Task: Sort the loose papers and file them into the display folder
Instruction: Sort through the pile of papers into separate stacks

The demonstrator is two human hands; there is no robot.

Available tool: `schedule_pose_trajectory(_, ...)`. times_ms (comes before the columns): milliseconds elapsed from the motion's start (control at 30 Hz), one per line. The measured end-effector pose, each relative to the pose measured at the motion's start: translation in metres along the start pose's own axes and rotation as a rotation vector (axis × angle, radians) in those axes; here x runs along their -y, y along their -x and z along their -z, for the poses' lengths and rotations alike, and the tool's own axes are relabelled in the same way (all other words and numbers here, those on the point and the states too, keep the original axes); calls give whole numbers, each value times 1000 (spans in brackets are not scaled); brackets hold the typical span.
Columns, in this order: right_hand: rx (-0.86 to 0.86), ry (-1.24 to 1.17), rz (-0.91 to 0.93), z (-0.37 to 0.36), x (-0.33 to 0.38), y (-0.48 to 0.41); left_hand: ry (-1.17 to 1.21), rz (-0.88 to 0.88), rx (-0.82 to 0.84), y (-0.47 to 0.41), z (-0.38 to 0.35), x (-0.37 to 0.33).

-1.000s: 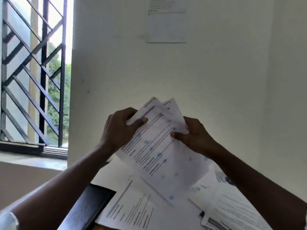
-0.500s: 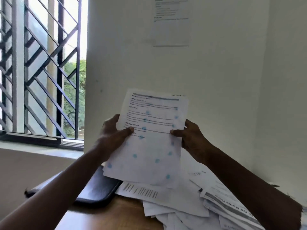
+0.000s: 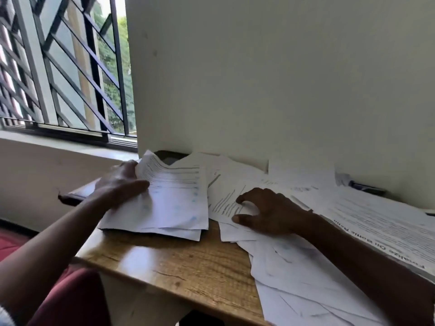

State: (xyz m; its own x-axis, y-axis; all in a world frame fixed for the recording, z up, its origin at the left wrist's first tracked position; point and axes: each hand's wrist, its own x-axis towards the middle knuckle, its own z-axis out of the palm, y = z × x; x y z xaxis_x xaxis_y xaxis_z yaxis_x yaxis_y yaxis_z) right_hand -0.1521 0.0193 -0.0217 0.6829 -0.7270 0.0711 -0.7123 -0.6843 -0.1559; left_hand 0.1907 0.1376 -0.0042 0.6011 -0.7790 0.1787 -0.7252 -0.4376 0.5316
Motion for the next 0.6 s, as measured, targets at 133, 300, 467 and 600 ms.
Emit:
schedule_pose_trajectory(133,-87,16,-53,-3,-5,4,-293,19,-6,-2,2,-3)
schedule_pose_trajectory(300,-182,143,-96,-15,-4,12,-568,-7,-167,8,-9,-12)
schedule_pose_trajectory(467,75,153,-256,-8,-13,6,-309,-426,-267,34,-26,-60)
schedule_pose_trajectory(600,5,184,-386,-6,-36,-1,0,-666,25,53,-35,-107)
